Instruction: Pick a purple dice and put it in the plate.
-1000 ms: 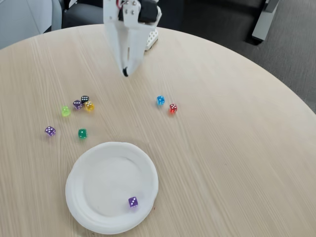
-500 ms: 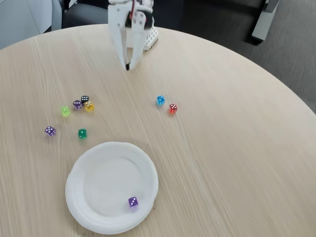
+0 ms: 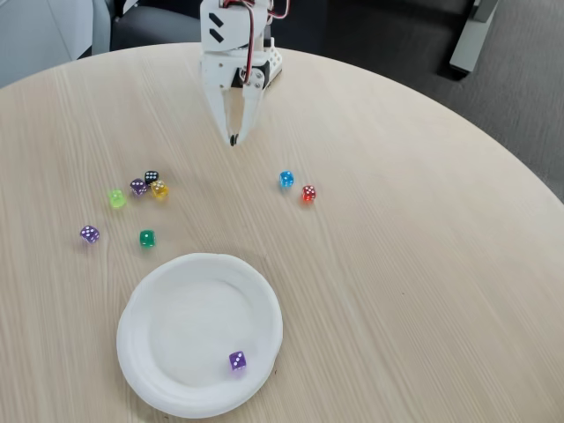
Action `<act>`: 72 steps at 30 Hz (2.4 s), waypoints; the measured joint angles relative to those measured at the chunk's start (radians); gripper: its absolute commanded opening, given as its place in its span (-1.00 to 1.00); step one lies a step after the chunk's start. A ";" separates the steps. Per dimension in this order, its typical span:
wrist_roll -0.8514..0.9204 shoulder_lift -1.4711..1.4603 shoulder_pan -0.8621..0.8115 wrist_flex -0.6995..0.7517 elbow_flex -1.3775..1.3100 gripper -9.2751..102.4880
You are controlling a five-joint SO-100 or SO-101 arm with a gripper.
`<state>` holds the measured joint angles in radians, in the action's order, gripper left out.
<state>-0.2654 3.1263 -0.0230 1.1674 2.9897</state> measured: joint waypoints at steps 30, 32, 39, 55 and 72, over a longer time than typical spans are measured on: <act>0.064 0.002 -0.006 0.000 0.008 -0.82; 0.064 0.002 -0.006 0.000 0.008 -0.82; 0.064 0.002 -0.006 0.000 0.008 -0.82; 0.064 0.002 -0.006 0.000 0.008 -0.82; 0.064 0.002 -0.006 0.000 0.008 -0.82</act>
<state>-0.2010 3.1278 -0.0291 1.1674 2.9974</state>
